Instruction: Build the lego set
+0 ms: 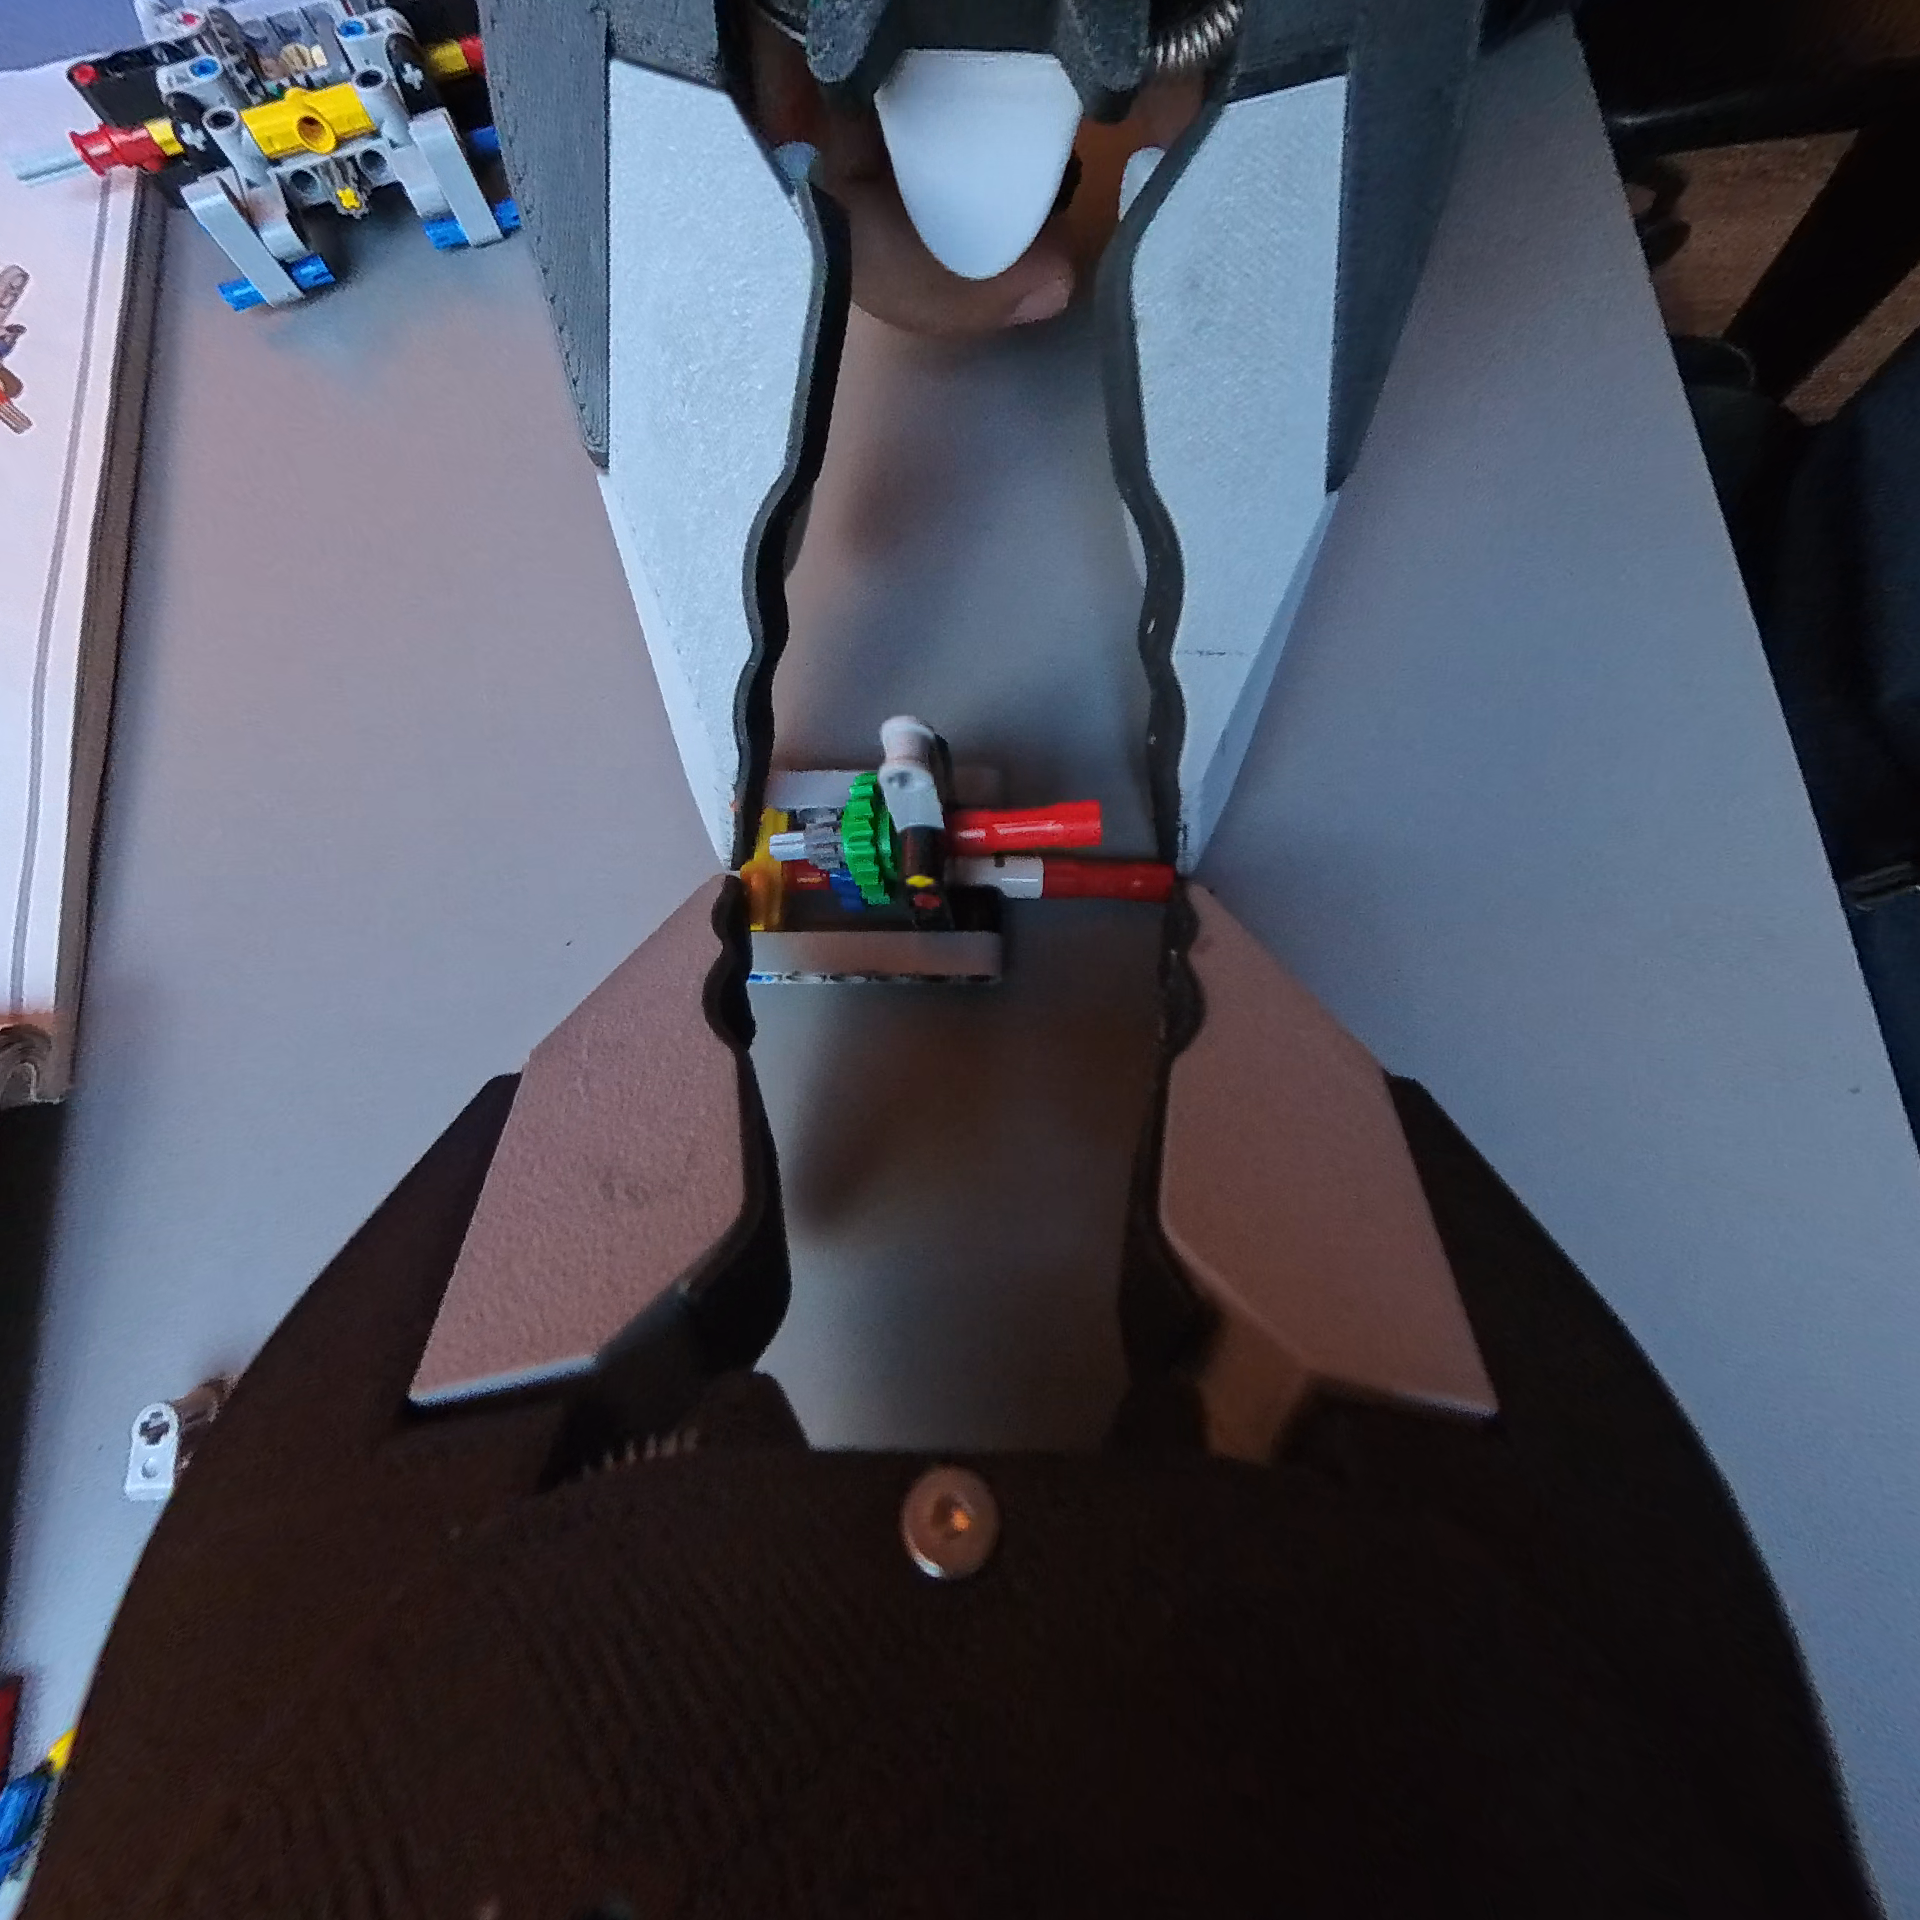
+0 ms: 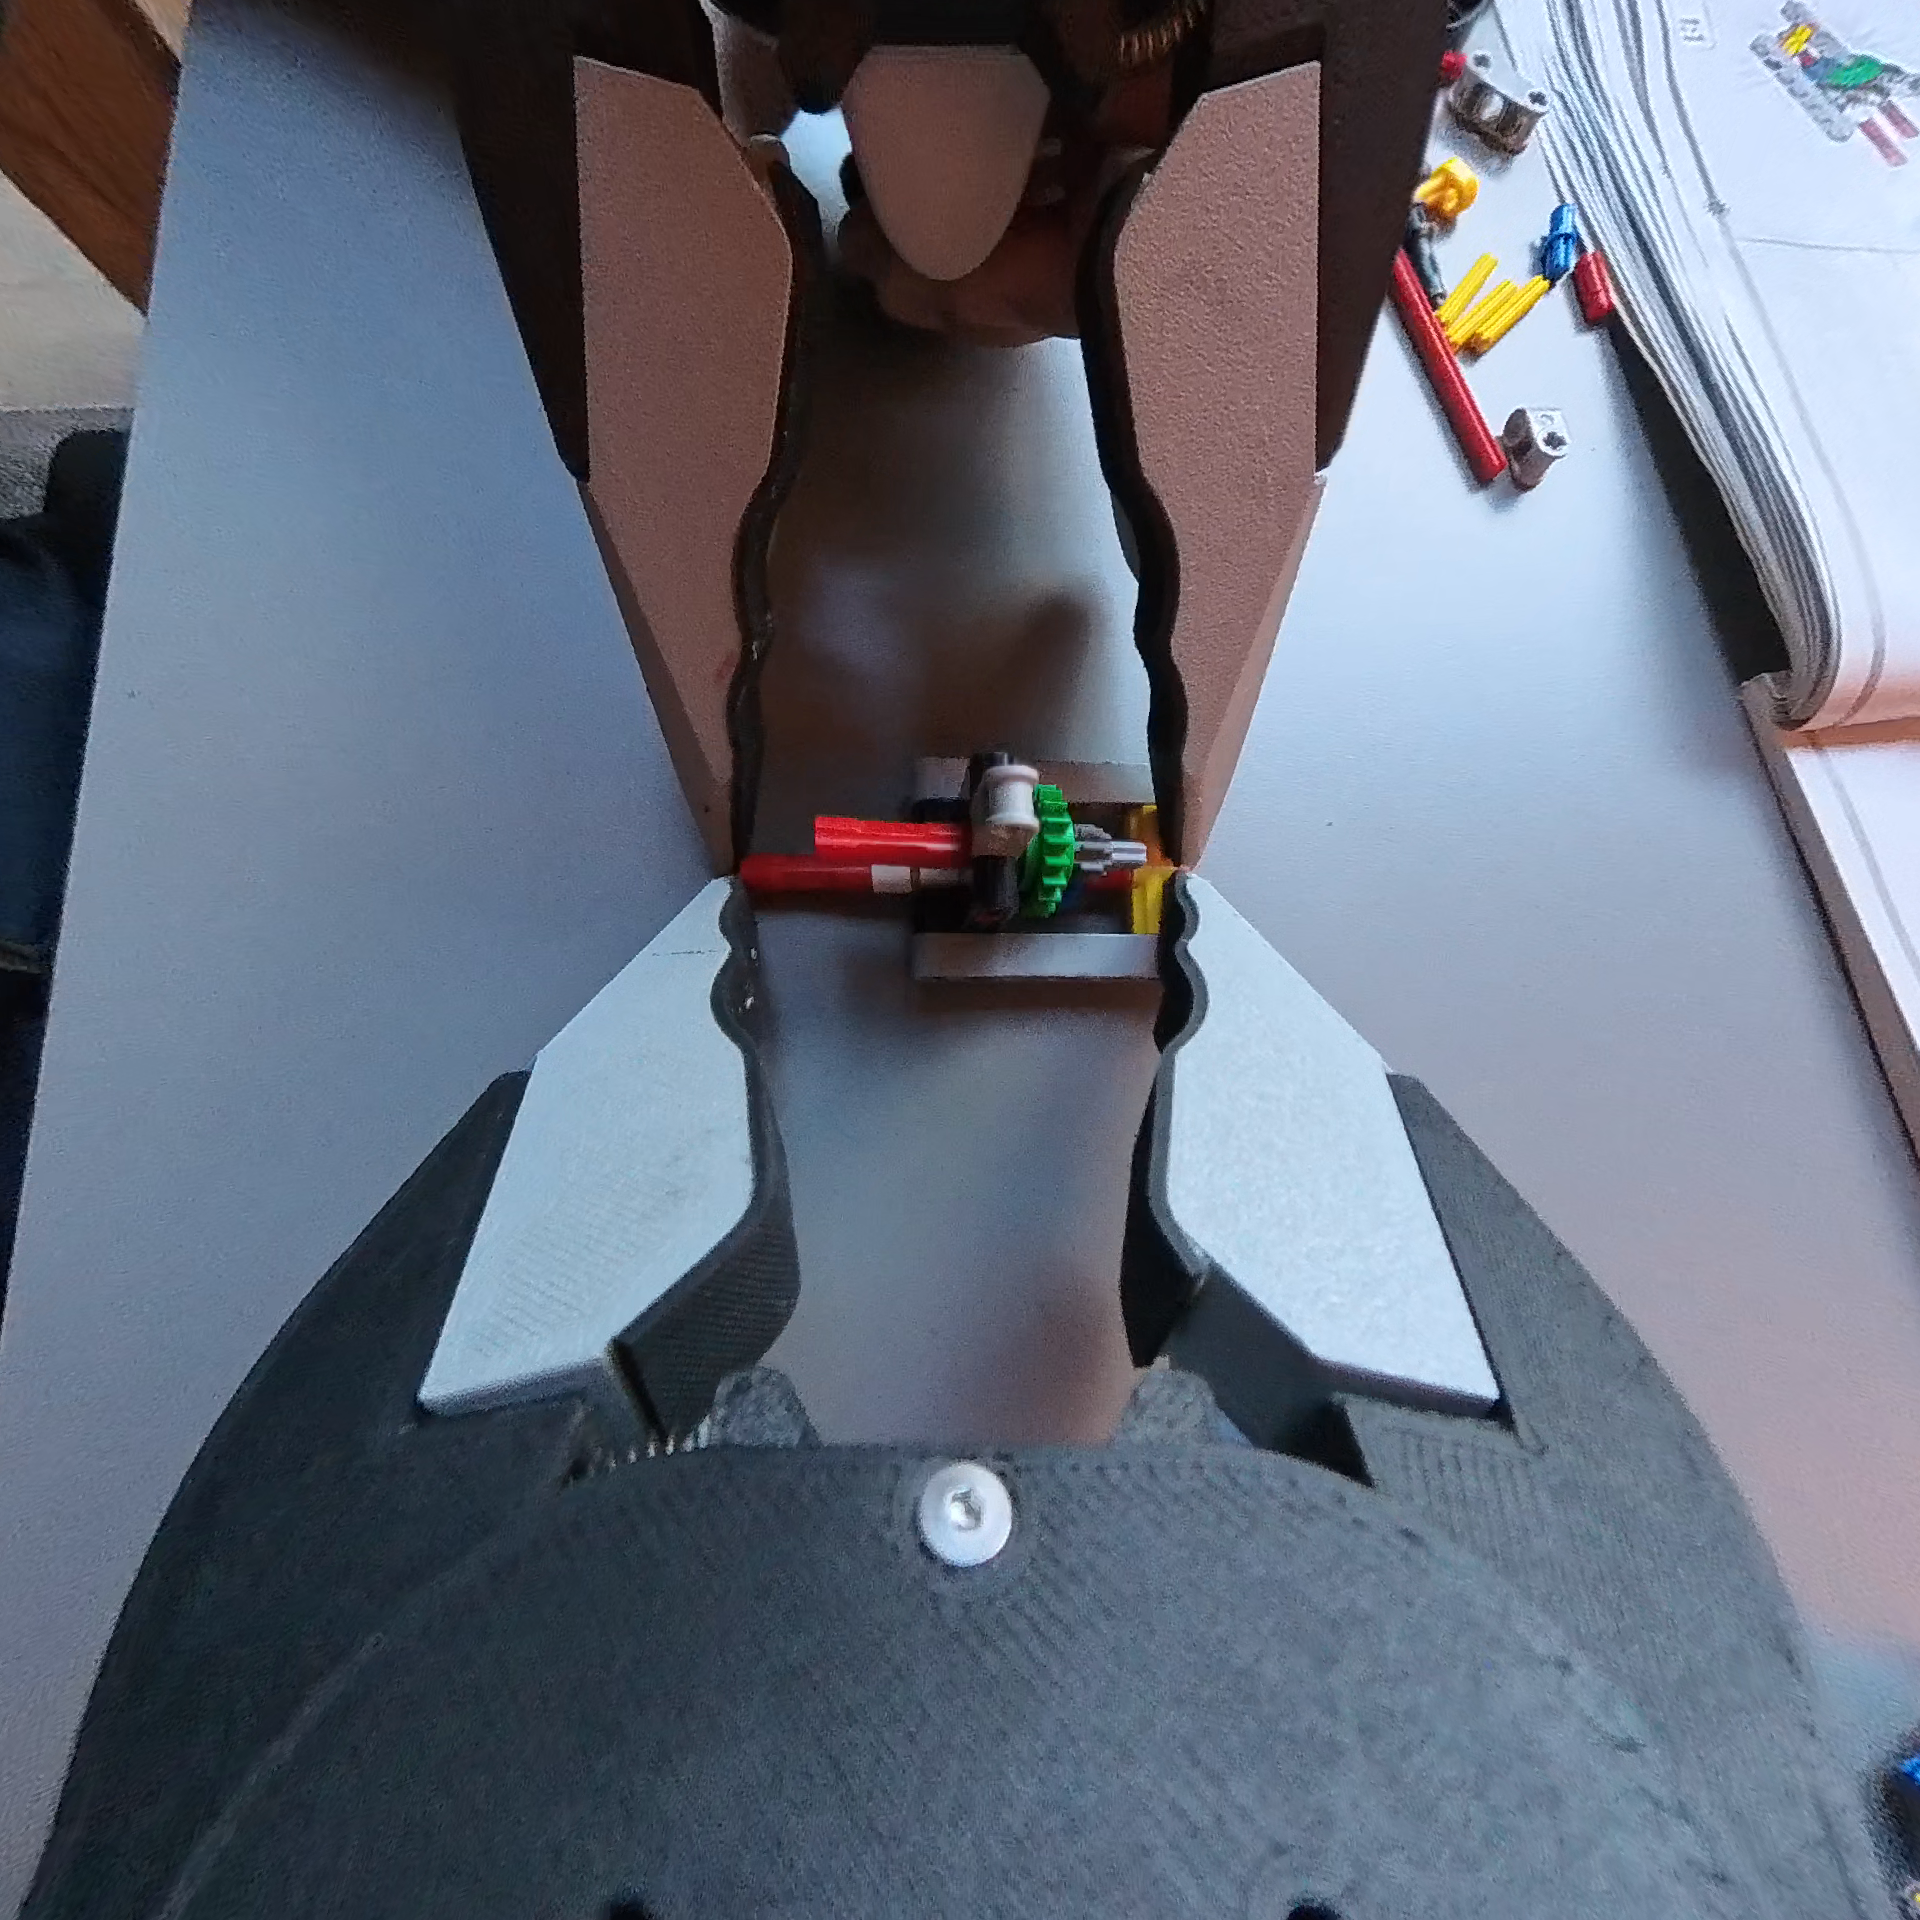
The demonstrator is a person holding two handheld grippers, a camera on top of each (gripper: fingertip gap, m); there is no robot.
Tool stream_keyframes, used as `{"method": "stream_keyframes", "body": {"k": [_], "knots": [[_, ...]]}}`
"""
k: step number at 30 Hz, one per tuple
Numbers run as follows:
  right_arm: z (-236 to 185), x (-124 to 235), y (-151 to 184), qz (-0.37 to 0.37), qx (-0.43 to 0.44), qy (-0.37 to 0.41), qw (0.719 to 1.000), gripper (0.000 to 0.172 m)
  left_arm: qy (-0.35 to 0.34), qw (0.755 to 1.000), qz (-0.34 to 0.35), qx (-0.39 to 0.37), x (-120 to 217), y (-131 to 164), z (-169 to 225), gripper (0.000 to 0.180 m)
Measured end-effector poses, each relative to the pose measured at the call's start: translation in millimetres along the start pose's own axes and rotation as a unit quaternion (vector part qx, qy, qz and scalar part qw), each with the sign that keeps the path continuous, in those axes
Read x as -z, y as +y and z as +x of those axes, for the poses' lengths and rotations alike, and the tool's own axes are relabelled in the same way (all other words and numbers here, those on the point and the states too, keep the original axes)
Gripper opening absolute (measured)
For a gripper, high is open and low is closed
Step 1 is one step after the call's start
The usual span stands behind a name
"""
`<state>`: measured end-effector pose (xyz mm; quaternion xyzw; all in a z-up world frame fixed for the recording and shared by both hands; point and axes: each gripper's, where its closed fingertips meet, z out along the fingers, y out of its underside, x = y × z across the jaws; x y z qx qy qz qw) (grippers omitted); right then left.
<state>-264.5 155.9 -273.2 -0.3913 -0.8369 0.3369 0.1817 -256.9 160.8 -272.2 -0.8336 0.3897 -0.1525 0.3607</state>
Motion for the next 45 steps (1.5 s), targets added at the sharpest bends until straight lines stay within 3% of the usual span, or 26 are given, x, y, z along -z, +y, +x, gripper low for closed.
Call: {"method": "stream_keyframes", "body": {"k": [45], "knots": [[-1.6, -0.2, 0.5, -0.002, 0.004, -0.010, 1.000, 0.073, -0.007, 1.000, 0.001, -0.011, 0.0, 0.4, 2.2, 0.073]]}}
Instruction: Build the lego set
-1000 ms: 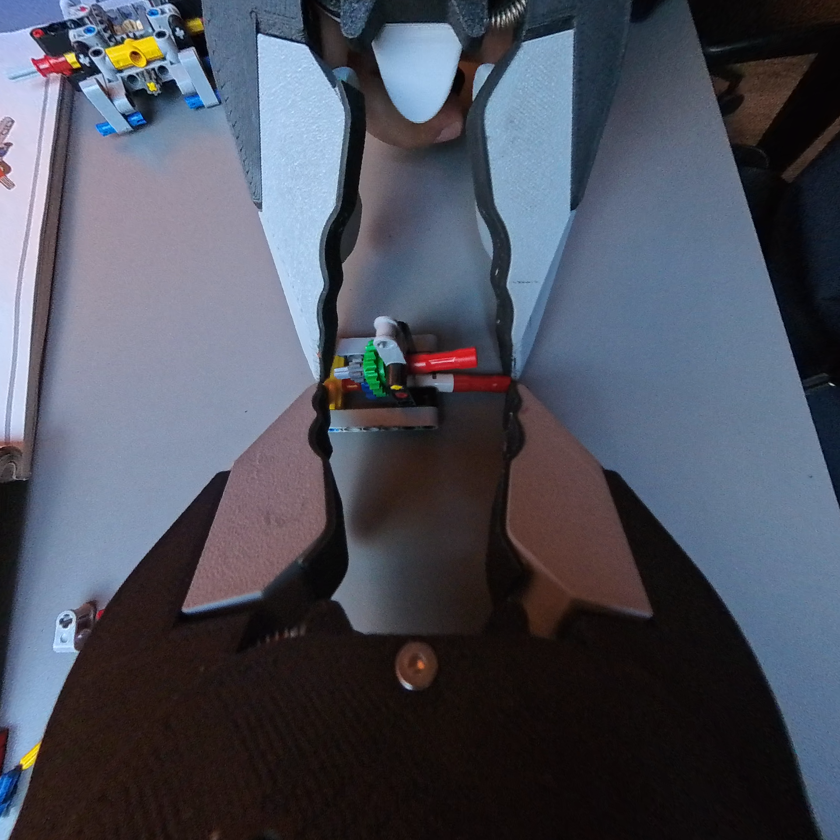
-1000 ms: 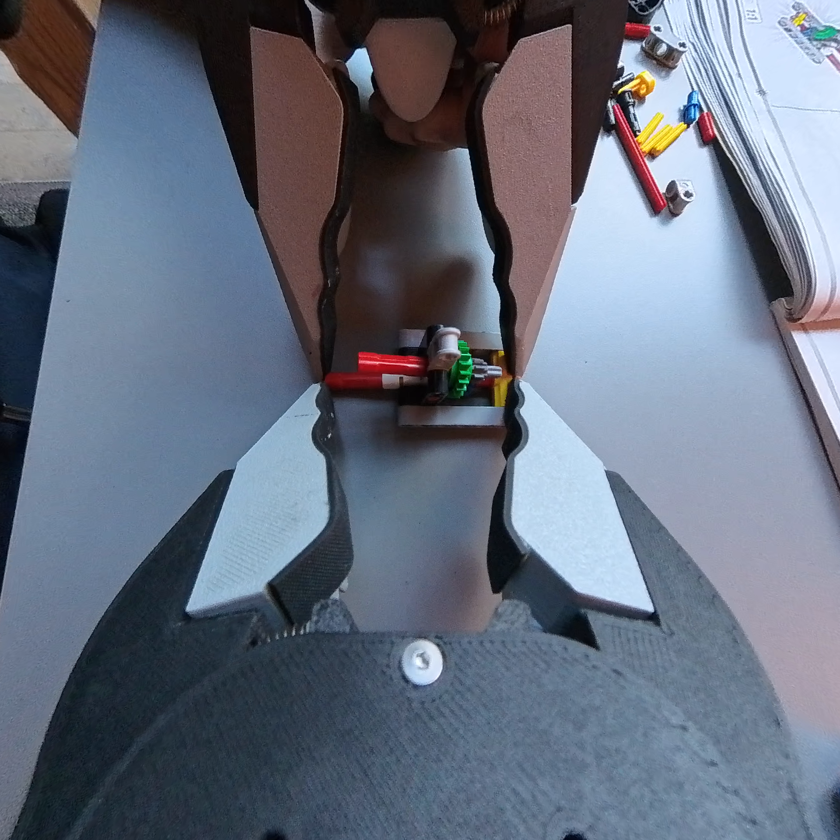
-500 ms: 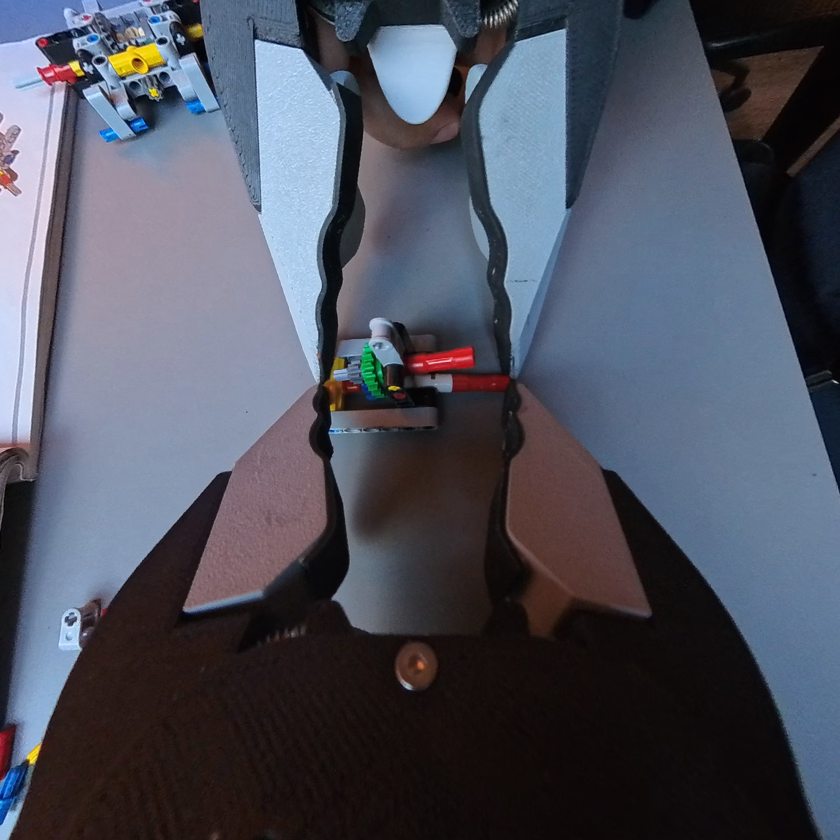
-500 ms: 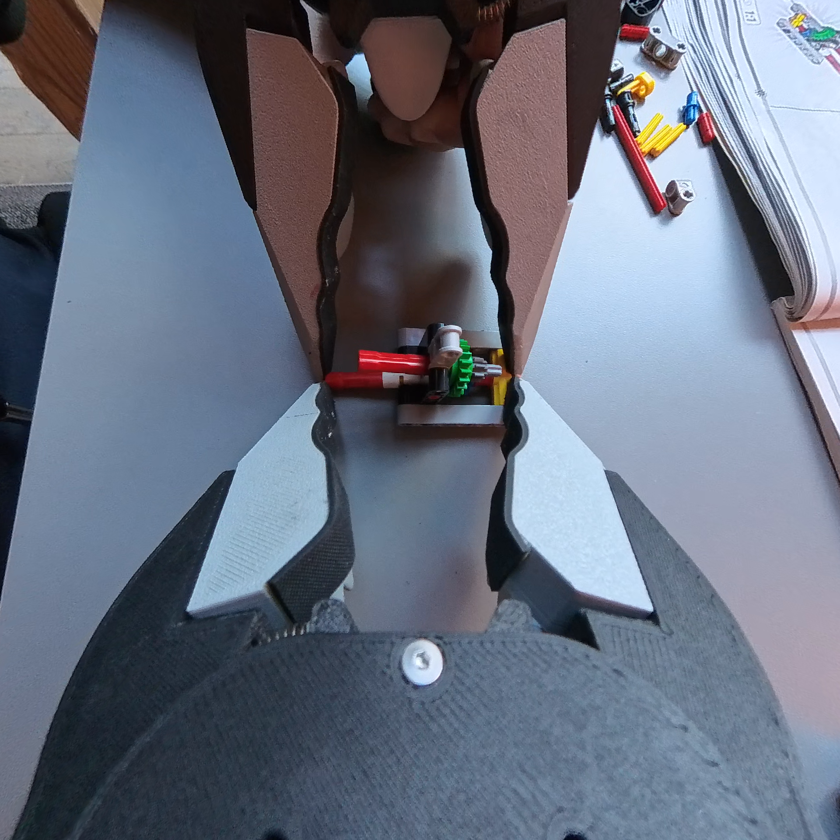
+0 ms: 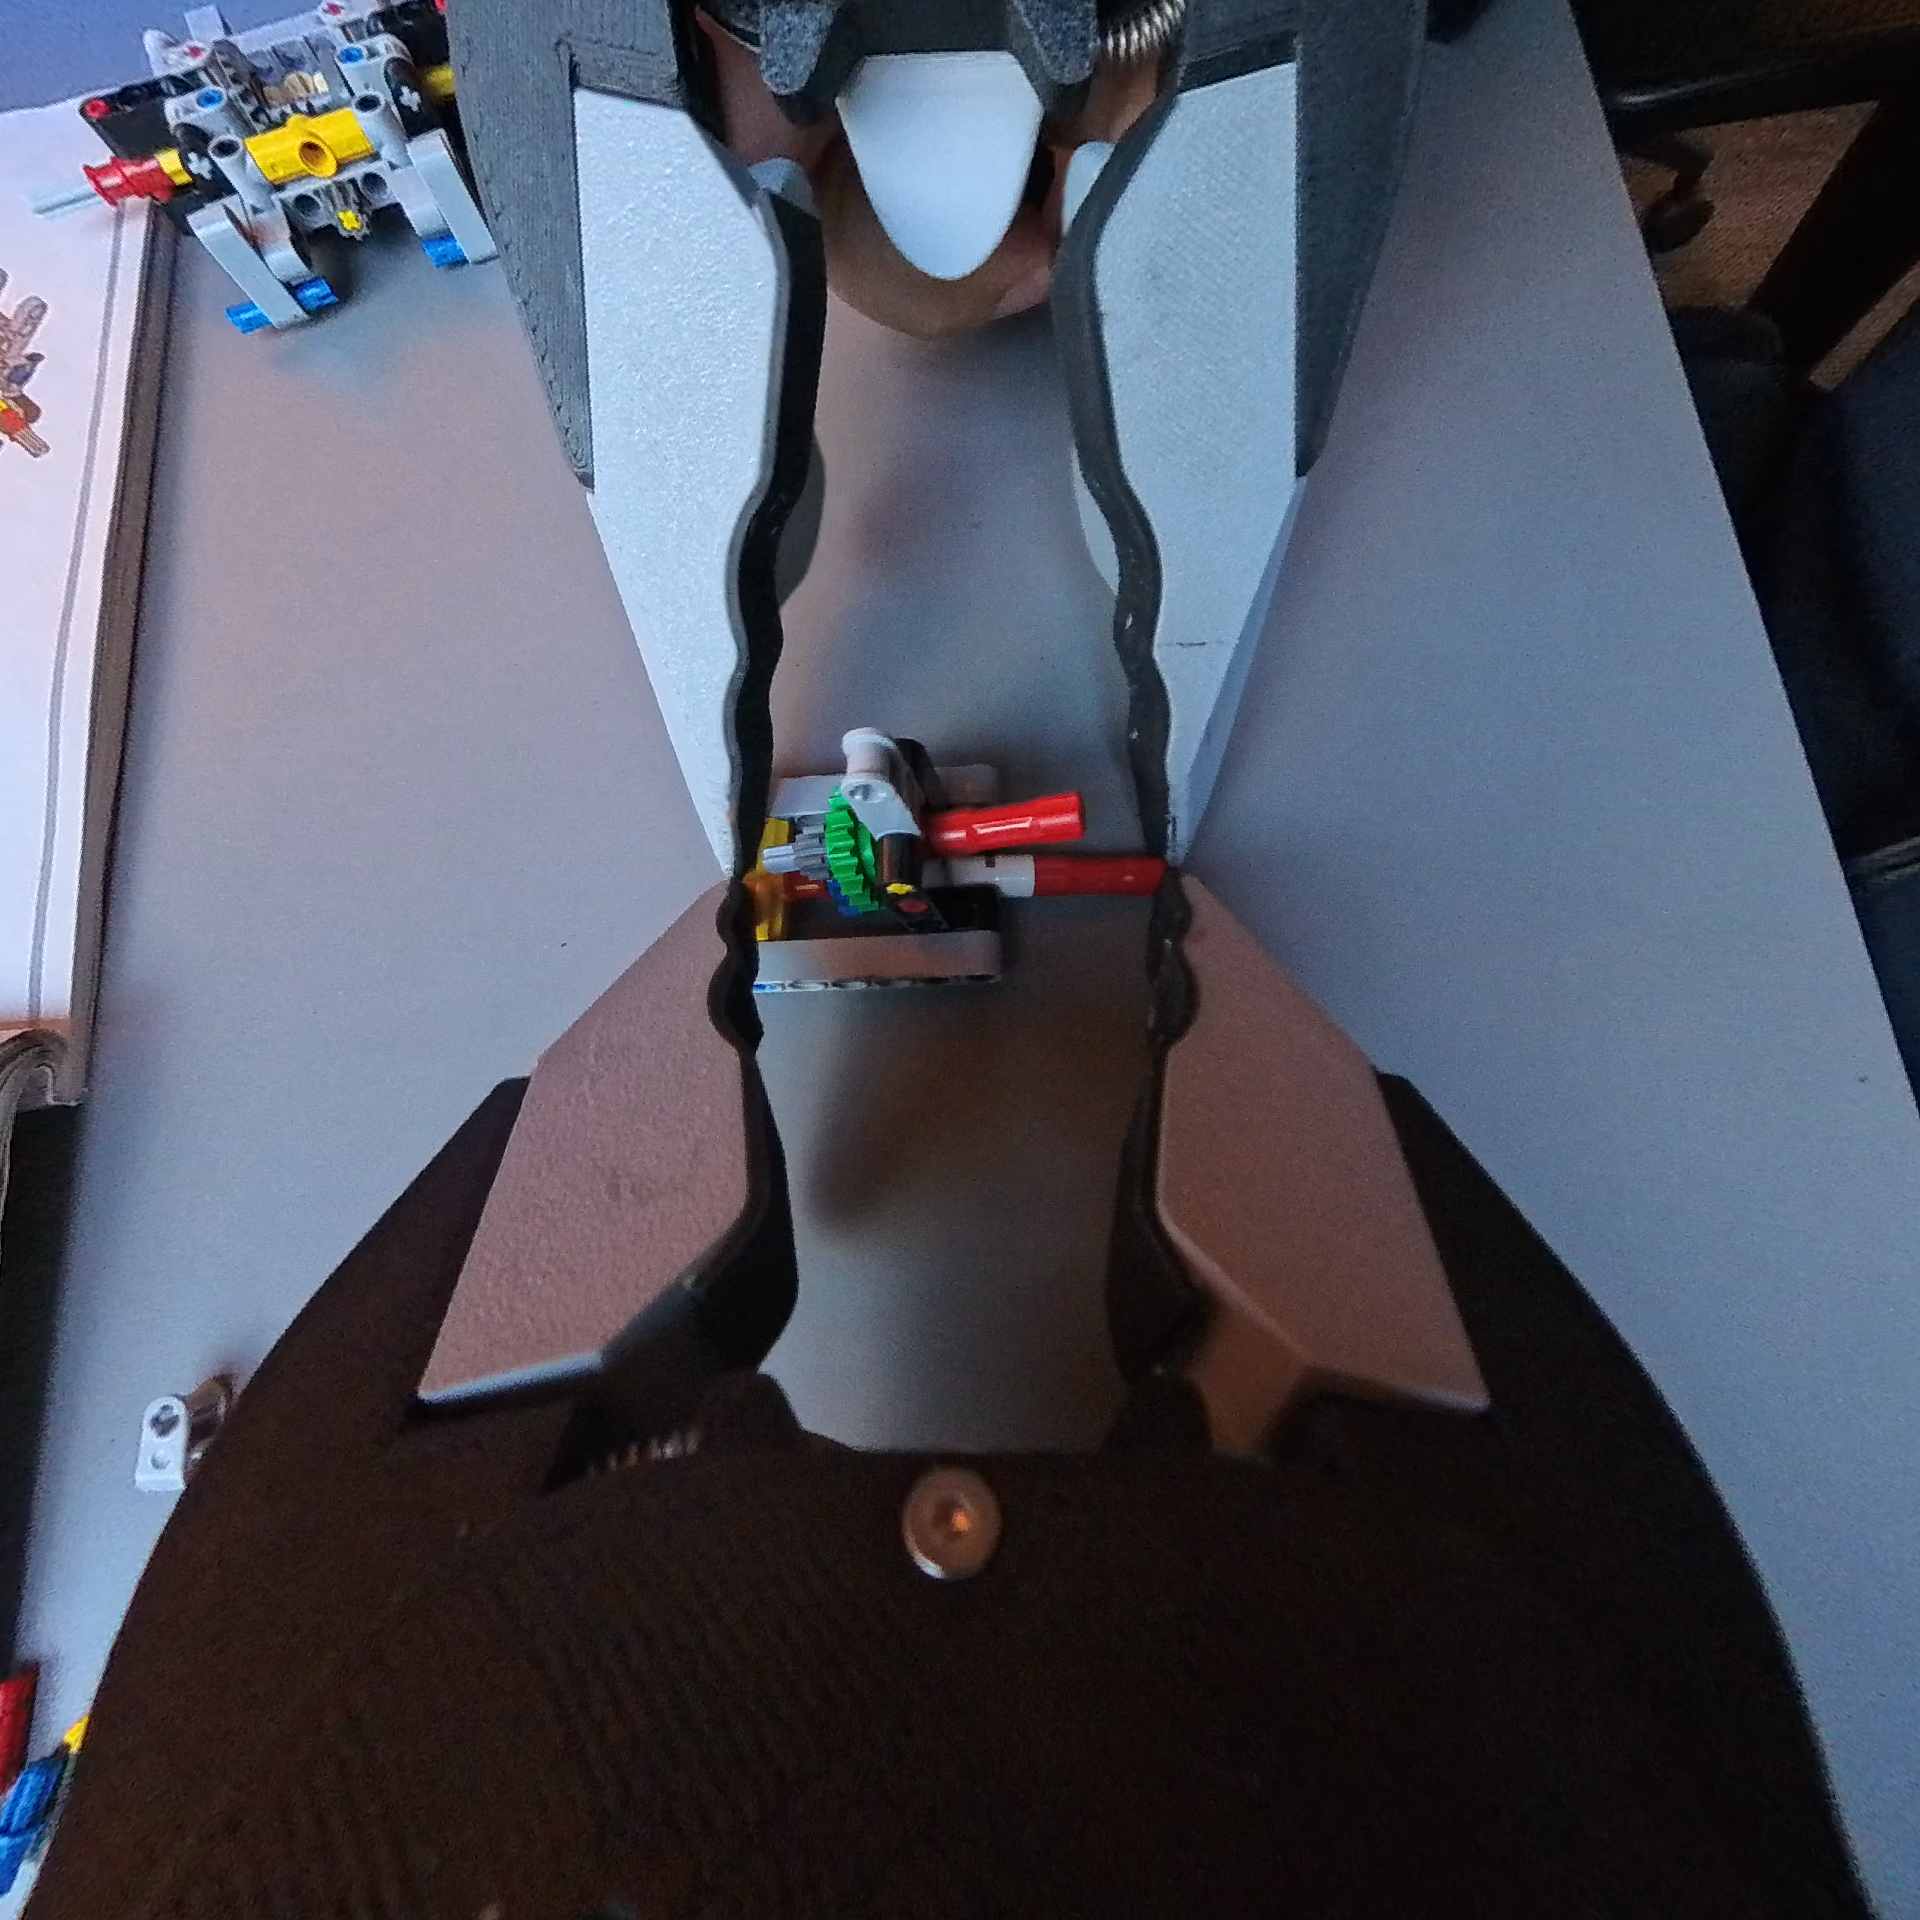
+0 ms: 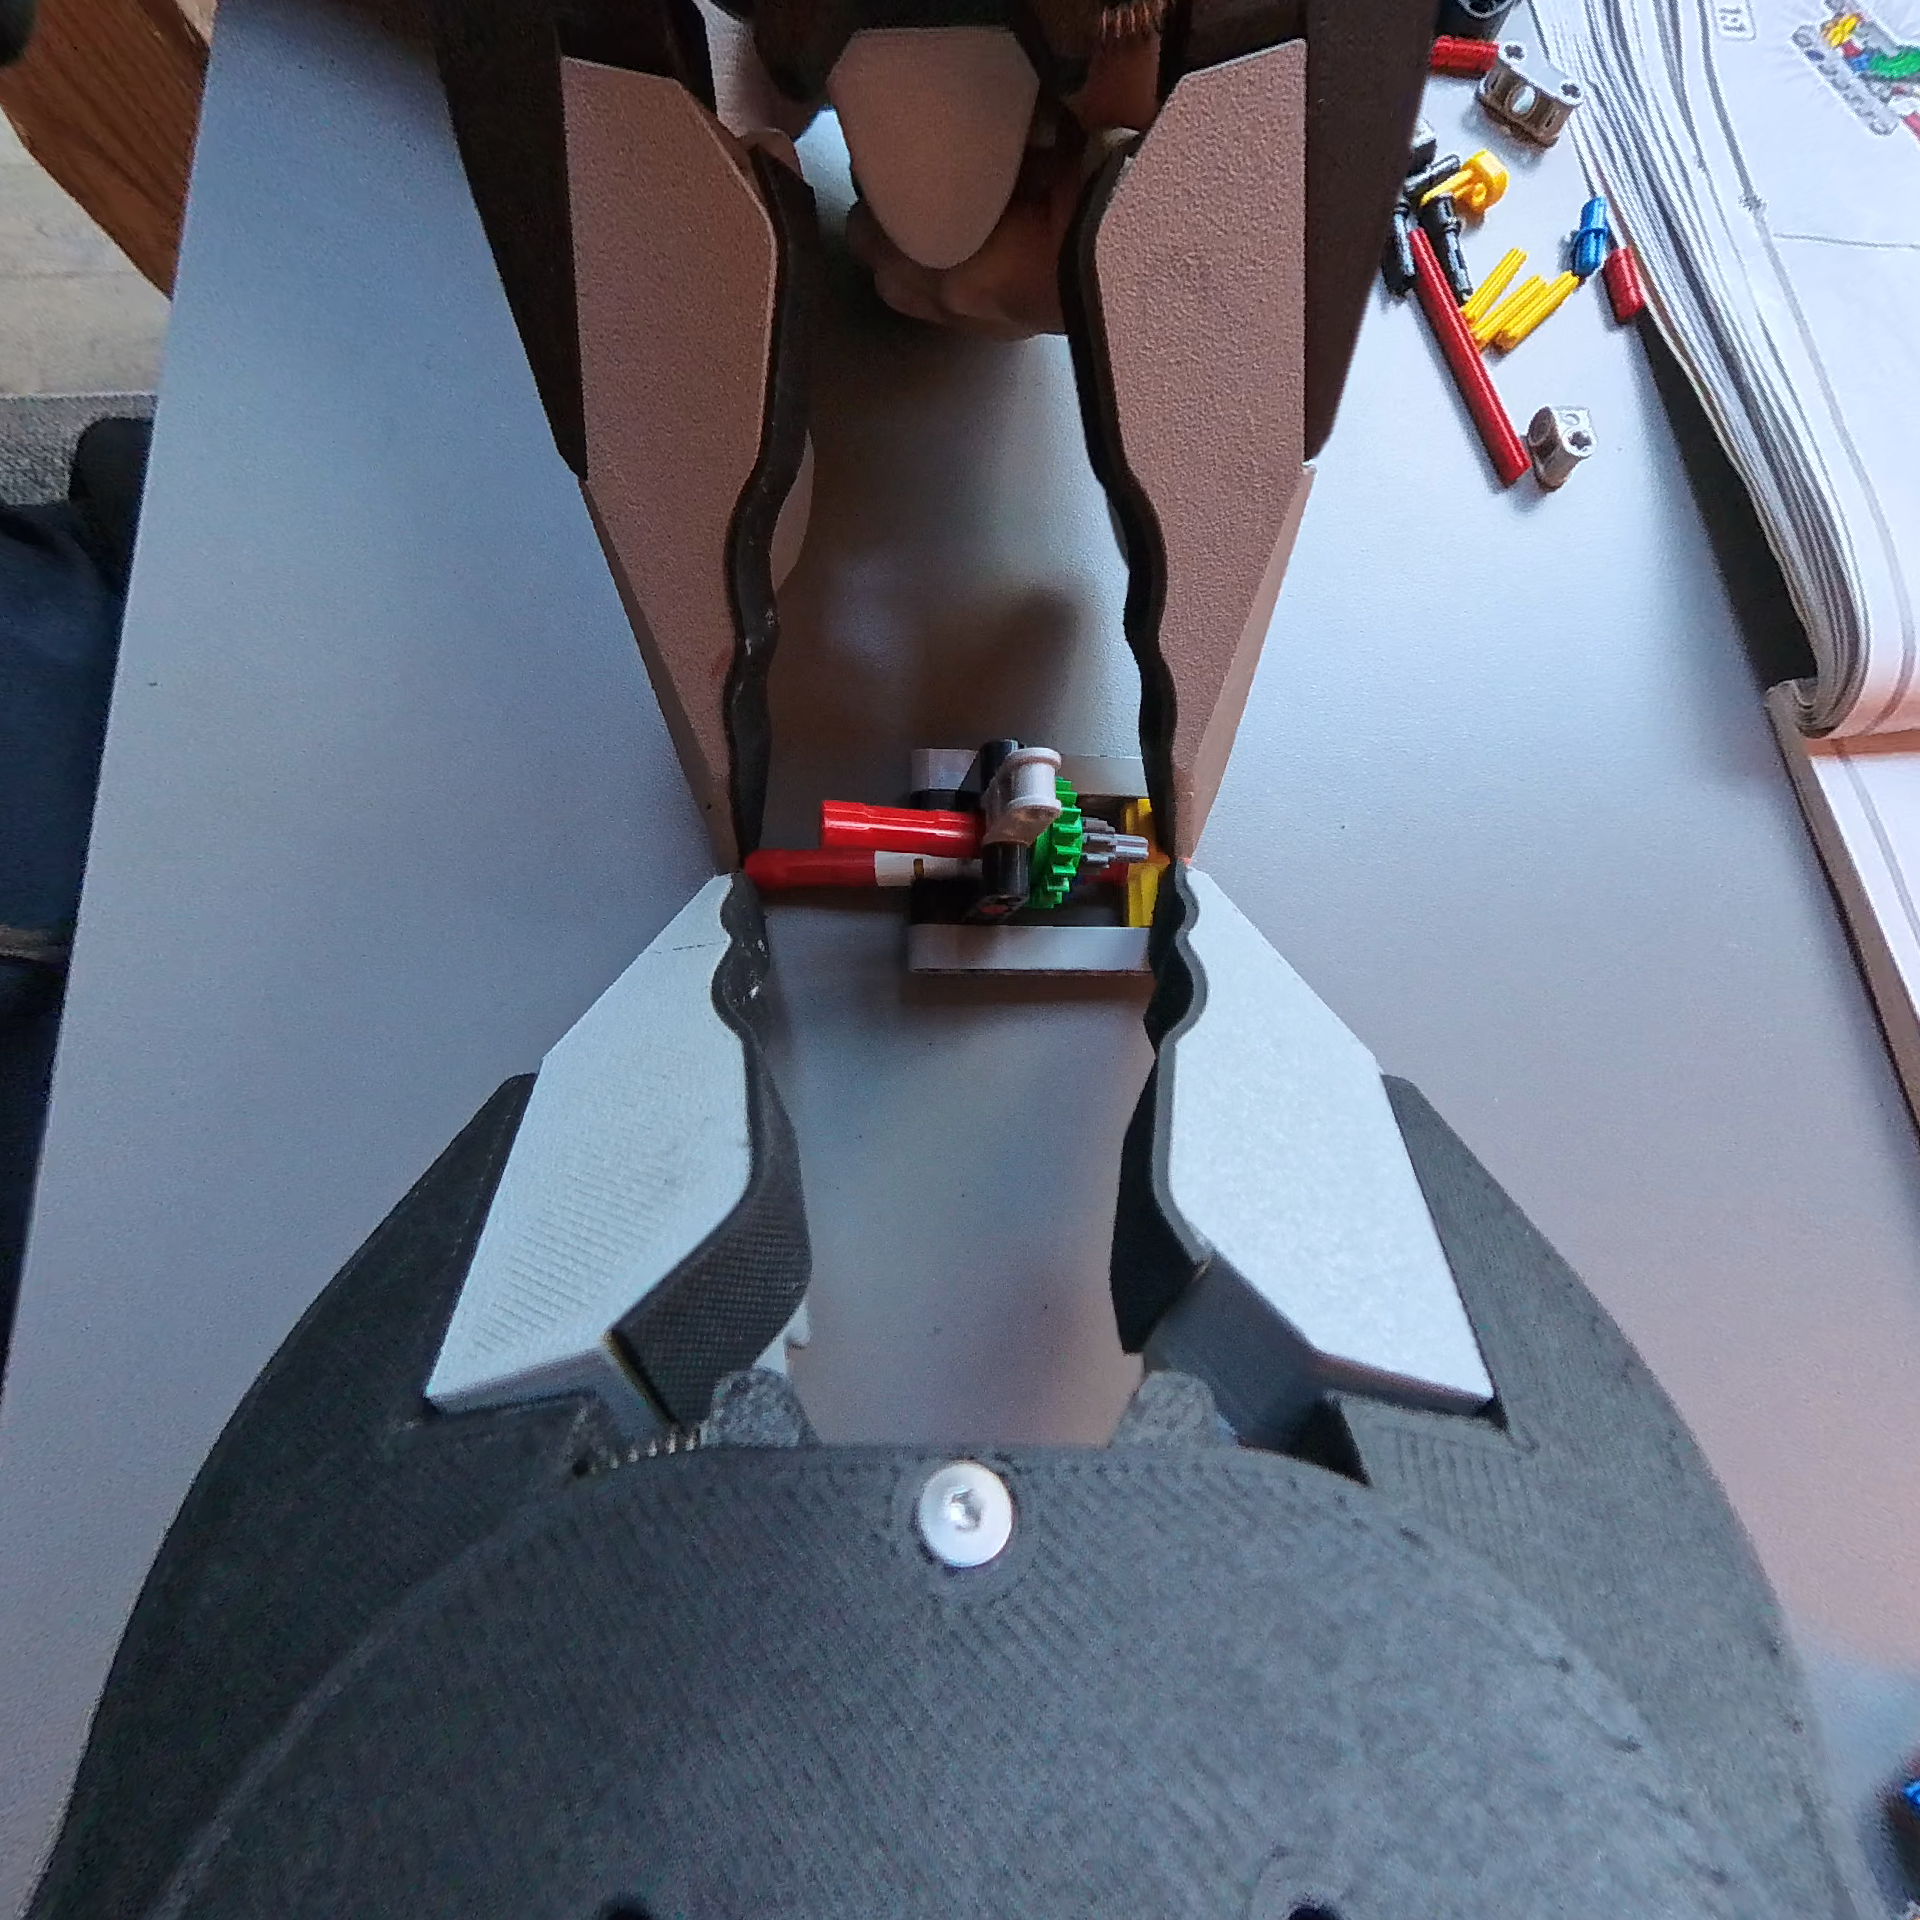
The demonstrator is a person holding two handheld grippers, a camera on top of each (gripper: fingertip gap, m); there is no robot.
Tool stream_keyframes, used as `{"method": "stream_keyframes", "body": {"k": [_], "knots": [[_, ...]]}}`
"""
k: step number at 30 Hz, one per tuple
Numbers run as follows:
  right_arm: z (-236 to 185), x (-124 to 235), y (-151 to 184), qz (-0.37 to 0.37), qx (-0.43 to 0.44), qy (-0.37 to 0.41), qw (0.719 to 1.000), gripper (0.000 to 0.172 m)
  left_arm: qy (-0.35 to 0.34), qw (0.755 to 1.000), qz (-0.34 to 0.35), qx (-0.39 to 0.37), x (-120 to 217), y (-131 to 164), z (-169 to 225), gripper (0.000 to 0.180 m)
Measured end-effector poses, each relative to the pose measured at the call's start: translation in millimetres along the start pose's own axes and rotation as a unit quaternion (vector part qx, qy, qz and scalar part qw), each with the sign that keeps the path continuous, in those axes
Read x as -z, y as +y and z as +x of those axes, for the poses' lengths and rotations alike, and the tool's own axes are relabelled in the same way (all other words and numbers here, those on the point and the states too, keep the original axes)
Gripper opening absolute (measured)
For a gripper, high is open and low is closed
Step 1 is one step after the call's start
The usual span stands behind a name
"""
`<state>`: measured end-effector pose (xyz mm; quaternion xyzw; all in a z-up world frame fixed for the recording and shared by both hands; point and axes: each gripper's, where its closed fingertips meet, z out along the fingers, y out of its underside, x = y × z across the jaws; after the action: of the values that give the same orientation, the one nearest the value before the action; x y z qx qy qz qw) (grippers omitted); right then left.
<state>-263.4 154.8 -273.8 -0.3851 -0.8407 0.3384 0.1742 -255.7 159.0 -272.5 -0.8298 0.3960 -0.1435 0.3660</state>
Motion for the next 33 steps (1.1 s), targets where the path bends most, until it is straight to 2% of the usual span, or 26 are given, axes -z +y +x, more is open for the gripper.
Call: {"method": "stream_keyframes", "body": {"k": [6, 10, 12, 14, 17, 22, 26, 29, 33], "knots": [[3, -1, -6, 0.029, 0.003, 0.032, 0.999, 0.076, 0.016, 1.000, 0.004, -0.010, 3, 1, -3, 0.077], [8, 6, -8, 0.044, 0.010, 0.068, 0.997, 0.077, -0.040, 0.999, 0.019, -0.025, 13, -2, -15, 0.083], [8, 14, -10, 0.069, -0.002, 0.059, 0.996, 0.080, -0.052, 0.998, 0.044, 0.006, 25, -9, -19, 0.092], [9, 23, -12, 0.097, -0.029, 0.039, 0.994, 0.087, -0.046, 0.995, 0.084, 0.039, 38, -18, -16, 0.089], [10, 26, -8, 0.101, -0.073, -0.004, 0.992, 0.094, -0.047, 0.990, 0.102, 0.081, 48, -17, -13, 0.087], [8, 16, -3, 0.067, -0.080, -0.056, 0.993, 0.100, -0.039, 0.987, 0.041, 0.151, 28, 10, 4, 0.103], [2, 10, -1, 0.047, -0.067, -0.090, 0.993, 0.105, -0.126, 0.982, -0.019, 0.138, 21, 23, -7, 0.101], [-6, 16, 6, 0.042, -0.050, -0.093, 0.993, 0.094, -0.150, 0.976, -0.018, 0.155, 24, 26, -16, 0.100], [-17, 28, 18, 0.035, -0.034, -0.103, 0.993, 0.090, -0.193, 0.963, -0.020, 0.186, 43, 43, -34, 0.095]]}}
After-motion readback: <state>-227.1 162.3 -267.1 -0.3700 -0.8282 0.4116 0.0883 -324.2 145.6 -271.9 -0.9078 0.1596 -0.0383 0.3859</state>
